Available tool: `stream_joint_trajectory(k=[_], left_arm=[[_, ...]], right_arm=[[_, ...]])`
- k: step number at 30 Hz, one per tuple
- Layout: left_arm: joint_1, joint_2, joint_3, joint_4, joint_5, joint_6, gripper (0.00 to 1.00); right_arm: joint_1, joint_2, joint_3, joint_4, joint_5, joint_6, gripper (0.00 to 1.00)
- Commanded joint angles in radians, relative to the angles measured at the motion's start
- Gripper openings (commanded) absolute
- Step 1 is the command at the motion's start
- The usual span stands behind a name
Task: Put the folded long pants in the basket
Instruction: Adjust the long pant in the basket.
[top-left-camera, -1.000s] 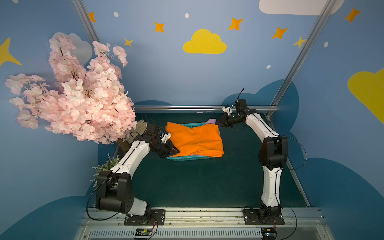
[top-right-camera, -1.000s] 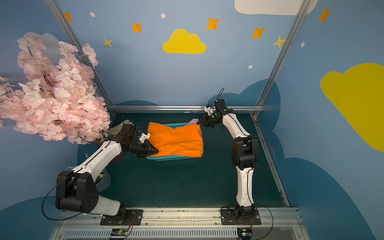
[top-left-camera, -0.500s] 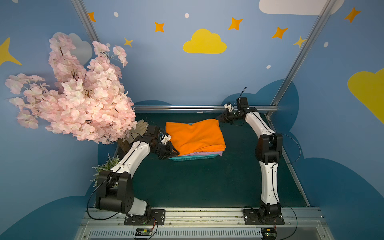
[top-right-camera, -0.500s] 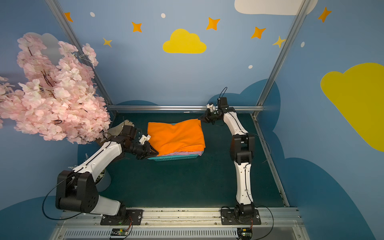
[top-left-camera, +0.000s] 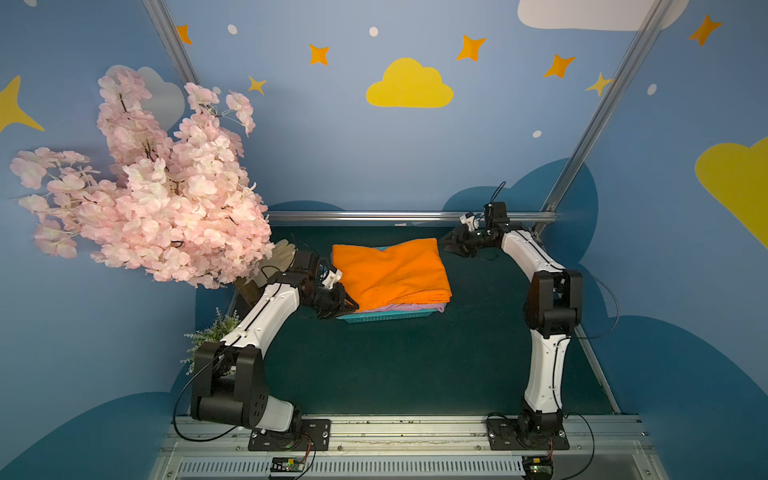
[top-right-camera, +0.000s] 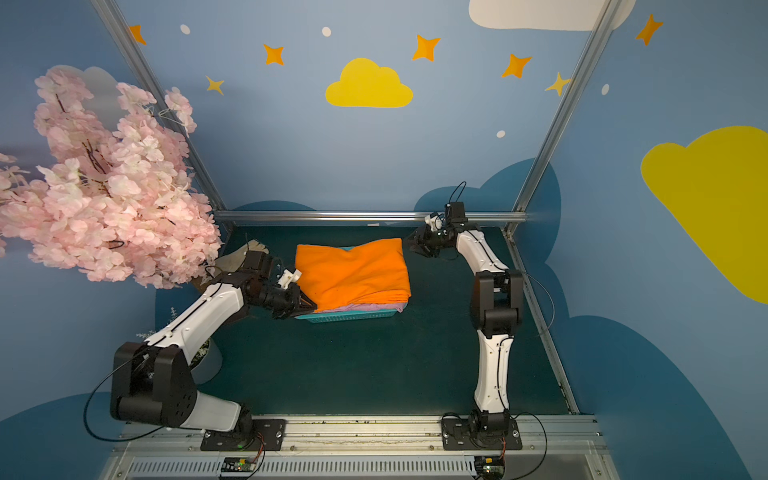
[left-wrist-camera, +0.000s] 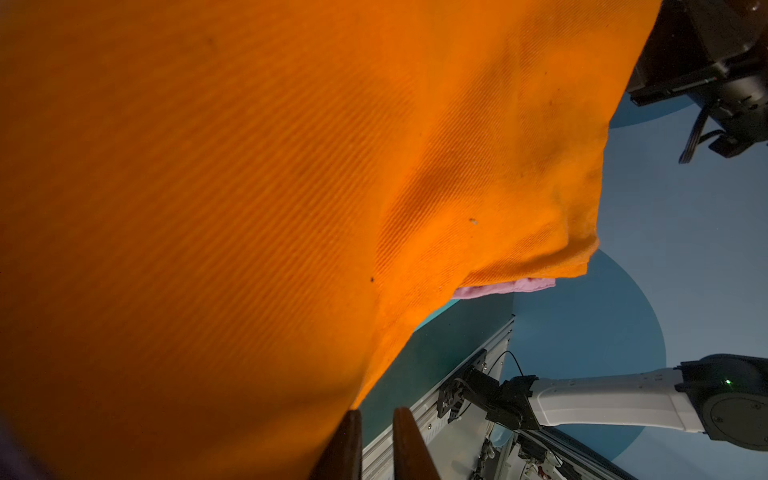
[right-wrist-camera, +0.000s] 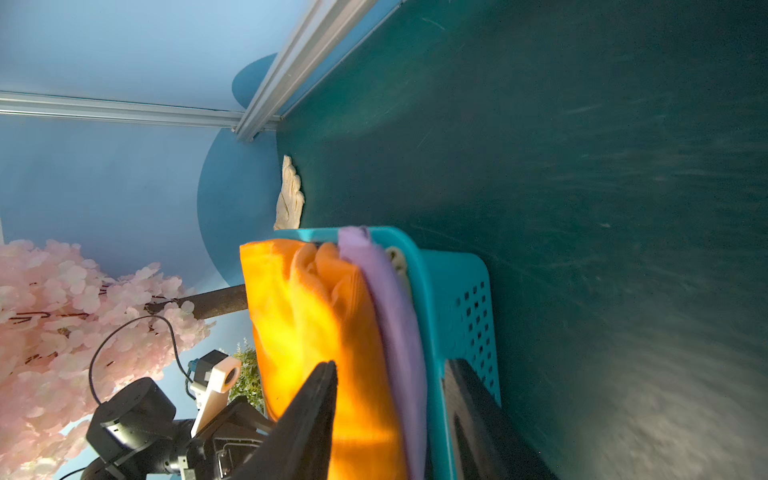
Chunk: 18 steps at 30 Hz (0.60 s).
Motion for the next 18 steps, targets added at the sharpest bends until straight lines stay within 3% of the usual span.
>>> stream_joint_trajectory(k=[1, 8, 15, 18], left_arm=[[0.006, -0.038, 0.033, -0.015, 0.022, 0.005, 0.20], [0.007, -0.030, 0.024, -0.011, 0.014, 0.003, 0.20], [0.006, -0.043, 0.004, -0.008, 0.010, 0.004, 0.20], [0.006, -0.045, 0.000, -0.012, 0.001, 0.006, 0.20]], right_arm=[[0.001, -0.207, -0.123, 0.016, 0.037, -0.030, 0.47], [0.064, -0.385, -0.445, 0.022, 0.022, -0.025, 0.53], [0.109, -0.439, -0.566, 0.006, 0.044, -0.053, 0.53], [0.113, -0.455, -0.602, 0.006, 0.037, -0.060, 0.43]])
